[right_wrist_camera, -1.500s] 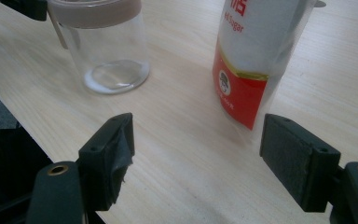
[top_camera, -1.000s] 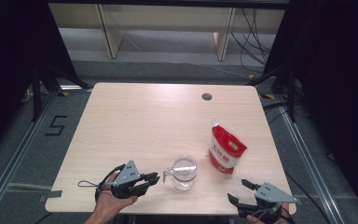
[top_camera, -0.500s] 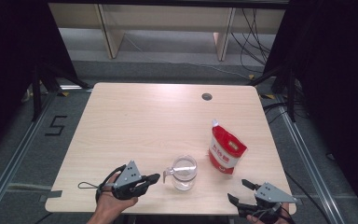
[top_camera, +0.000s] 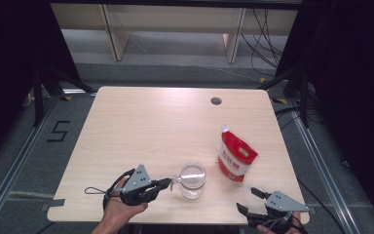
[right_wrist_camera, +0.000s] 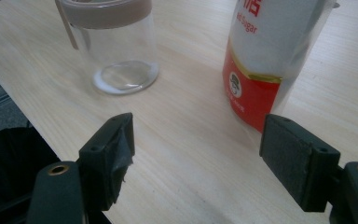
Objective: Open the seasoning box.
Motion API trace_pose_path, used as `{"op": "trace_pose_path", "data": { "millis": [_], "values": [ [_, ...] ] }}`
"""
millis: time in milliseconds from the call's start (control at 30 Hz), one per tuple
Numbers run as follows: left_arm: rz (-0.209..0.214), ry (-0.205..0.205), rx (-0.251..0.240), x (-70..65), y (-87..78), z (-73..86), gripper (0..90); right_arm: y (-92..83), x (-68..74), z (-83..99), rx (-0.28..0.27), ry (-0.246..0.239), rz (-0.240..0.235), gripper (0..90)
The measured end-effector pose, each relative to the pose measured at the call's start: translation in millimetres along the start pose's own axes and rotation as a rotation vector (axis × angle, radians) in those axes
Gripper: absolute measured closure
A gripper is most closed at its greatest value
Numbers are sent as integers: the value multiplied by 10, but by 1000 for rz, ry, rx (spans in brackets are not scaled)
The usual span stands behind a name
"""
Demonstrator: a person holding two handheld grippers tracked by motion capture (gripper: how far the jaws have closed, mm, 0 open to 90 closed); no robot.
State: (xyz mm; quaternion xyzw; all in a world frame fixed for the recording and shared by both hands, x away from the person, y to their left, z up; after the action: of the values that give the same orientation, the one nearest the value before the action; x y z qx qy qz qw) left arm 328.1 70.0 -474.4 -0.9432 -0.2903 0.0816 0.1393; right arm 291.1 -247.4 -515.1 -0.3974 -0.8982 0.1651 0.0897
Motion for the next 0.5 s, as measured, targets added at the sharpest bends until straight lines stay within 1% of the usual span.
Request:
{"op": "trace_pose_path", "data": {
  "millis": [33,67,100,133,167,200,233,267,300,333,400,433,467,500],
  "values": [
    [6,15,-3,15,8,-8,895,-1,8,-9,-5,-1,-12,278],
    [-2,9,0,20,13,-11,895,-10,2,-15,-4,-12,-4,278],
    [2,21,4,35,21,-12,895,-11,24,-18,-10,12,-1,283],
    [8,17,-3,35,34,-14,895,-1,15,-34,-21,-1,-6,286],
    [-3,-12,-3,23,44,-14,894,7,32,-30,-21,11,-7,286],
    [-5,-11,0,30,54,-21,895,15,30,-31,-17,-5,-9,286],
    [2,-10,-6,35,64,-30,895,18,31,-34,-16,-12,-8,287],
    [-5,-14,-10,32,68,-47,894,18,46,-36,-13,-5,-11,289],
    [-4,-6,-8,31,74,-69,894,26,55,-35,-14,-11,-27,290],
    [-2,-11,-16,17,83,-84,895,17,61,-36,-9,-13,-16,293],
    [5,0,-16,-6,108,-126,894,19,66,-36,-11,-16,-17,301],
    [7,-1,-15,-19,124,-140,894,23,75,-37,-12,-11,-29,310],
    [10,0,-16,-25,138,-149,894,25,75,-38,-12,-14,-30,325],
    [18,-2,-24,-32,158,-160,894,26,88,-34,-7,-5,-33,328]
  ]
}}
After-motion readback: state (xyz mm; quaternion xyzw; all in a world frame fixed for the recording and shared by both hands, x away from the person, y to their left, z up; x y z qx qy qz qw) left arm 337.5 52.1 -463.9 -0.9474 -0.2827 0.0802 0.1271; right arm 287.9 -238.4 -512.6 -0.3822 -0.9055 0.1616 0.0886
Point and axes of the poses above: each handheld gripper's, and its own axes: y roughly forward along the jaws, z roughly out of its underside, x roughly to its left, the point moved 6 cm from there along y, roughly forward along the jaws, and after that the axes turned 8 degrees about -x, right-handed, at the moved point
